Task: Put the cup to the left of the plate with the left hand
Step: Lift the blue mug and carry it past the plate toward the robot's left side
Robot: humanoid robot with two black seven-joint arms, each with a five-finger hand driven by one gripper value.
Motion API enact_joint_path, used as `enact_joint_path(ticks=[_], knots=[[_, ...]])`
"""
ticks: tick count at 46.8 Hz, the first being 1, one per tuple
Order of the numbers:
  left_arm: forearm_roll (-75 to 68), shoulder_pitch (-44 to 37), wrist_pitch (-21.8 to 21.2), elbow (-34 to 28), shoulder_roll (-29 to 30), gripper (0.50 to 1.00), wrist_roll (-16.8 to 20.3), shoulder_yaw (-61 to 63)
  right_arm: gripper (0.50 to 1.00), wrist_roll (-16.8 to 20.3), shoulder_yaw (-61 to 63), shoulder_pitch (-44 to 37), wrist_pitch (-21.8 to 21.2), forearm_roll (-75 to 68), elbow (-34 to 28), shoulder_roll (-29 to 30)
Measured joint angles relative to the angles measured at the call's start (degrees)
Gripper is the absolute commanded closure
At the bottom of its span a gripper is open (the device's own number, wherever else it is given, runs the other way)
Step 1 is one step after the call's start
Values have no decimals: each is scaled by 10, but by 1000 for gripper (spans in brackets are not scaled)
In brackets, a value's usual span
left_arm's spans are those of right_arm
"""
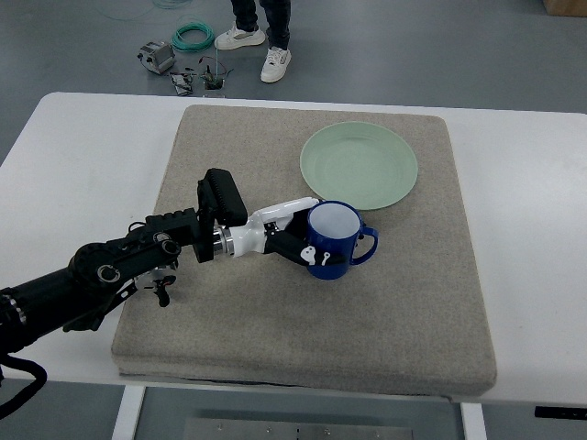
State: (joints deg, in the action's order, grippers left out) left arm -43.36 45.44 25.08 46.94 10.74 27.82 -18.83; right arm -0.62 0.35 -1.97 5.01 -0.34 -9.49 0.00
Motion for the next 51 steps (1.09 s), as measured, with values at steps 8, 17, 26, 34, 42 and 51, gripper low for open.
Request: enact_joint_path(ticks=[8,17,26,34,42,51], knots=[[6,8,-28,2,2,1000,1,-21,566,0,0,0,0,0,0,0],[6,10,-68,1,8,1000,1,-74,566,0,0,0,0,0,0,0],[6,11,-115,-12,19,1000,1,-108,566,0,0,0,0,0,0,0],[13,11,-154,-51,18,1000,1,-132,566,0,0,0,0,0,0,0],[63,11,-164,-87,18,1000,1,-135,566,0,0,0,0,0,0,0],[136,17,-164,-131,19,1000,1,-135,566,0,0,0,0,0,0,0]])
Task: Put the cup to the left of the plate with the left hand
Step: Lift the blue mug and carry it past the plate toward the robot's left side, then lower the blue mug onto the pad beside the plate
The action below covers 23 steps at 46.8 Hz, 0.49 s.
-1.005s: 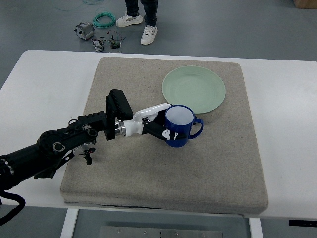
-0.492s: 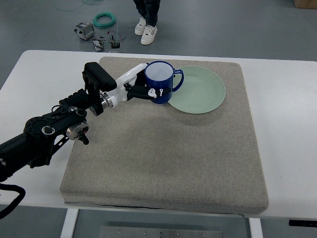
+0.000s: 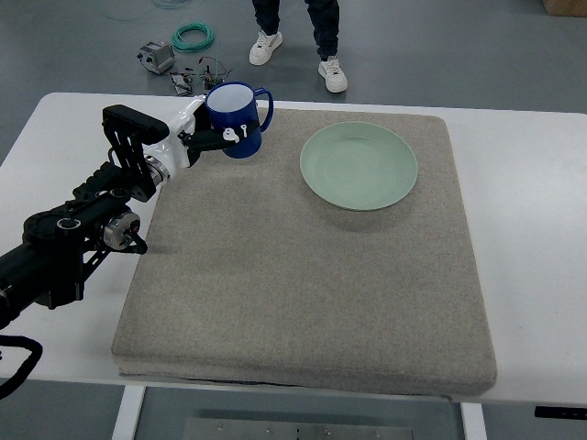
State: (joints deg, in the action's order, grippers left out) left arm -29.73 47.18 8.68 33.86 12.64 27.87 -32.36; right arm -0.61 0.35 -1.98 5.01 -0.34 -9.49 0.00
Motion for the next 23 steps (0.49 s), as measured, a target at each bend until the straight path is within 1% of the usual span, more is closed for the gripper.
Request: enact_joint_path(ticks=[6,14,23], knots=[[12,0,-1,-23,1,1000,0,0,566,0,0,0,0,0,0,0],[13,0,-19,-53,2,1000,3,2,566,0,0,0,0,0,0,0],[12,-6,-20,-62,2,1000,5,2,566,0,0,0,0,0,0,0]])
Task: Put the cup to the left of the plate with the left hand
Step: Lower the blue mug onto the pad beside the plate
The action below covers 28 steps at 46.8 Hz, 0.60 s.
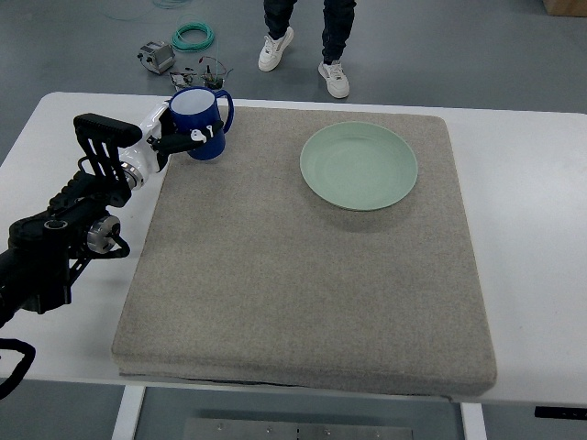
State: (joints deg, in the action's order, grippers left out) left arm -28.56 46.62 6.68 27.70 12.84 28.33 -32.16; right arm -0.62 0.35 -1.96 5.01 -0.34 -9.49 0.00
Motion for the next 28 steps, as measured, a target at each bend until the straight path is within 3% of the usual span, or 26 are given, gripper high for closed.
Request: enact_joint_path(ticks=[28], knots=[[-6,-18,-17,3,-3,997,20,9,566,0,0,0,0,0,0,0]])
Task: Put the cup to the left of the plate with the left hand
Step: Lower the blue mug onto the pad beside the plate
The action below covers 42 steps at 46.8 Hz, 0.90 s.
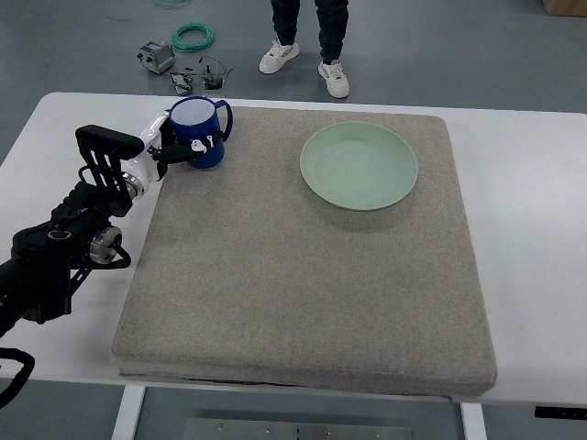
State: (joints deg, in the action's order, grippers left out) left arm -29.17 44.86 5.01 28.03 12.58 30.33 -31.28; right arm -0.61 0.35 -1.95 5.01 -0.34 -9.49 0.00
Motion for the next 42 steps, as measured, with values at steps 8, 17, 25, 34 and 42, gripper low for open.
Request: enact_joint_path(ticks=[8,17,25,34,42], knots=[[0,-2,3,1,0,994,3,0,566,0,0,0,0,0,0,0],[4,-7,6,3,-1,994,8,-1,566,0,0,0,0,0,0,0],[4,-8,8,3,-5,994,21,-1,566,0,0,0,0,0,0,0],[5,-9,7,2,-5,952,21,-1,566,0,0,0,0,0,0,0],[6,-17,7,2,-6,847,21,-1,566,0,0,0,0,0,0,0]])
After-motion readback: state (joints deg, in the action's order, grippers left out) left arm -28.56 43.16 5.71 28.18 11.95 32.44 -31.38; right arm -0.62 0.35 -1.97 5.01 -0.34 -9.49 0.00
